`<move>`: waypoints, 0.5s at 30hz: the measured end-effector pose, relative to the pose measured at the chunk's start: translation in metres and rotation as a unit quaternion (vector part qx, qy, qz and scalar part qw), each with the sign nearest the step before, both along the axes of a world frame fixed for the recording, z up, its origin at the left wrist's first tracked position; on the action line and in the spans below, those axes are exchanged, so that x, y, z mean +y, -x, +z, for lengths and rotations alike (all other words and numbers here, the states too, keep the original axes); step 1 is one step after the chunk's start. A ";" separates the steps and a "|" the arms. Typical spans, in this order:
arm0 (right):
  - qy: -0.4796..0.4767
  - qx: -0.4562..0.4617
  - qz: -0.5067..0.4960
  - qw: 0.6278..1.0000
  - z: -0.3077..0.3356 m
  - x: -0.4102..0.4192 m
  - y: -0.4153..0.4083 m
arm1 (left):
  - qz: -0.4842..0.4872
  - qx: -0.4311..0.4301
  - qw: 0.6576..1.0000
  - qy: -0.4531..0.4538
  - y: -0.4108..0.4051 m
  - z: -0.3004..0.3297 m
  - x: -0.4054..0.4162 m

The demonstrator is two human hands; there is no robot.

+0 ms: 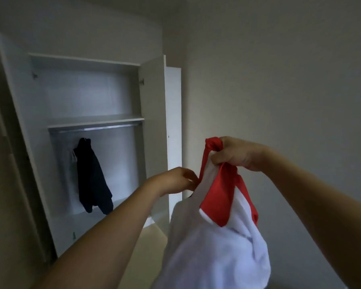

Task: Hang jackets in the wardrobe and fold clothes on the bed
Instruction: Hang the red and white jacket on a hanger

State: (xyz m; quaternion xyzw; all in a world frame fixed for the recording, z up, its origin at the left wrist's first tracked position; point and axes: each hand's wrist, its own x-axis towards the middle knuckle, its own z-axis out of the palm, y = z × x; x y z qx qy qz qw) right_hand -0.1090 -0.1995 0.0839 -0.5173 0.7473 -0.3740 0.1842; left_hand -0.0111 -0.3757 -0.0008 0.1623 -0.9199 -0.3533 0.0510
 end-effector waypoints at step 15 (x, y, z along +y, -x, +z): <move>0.105 0.155 0.023 0.982 -0.005 -0.373 0.109 | 0.083 0.143 0.986 0.019 0.106 -0.027 -0.335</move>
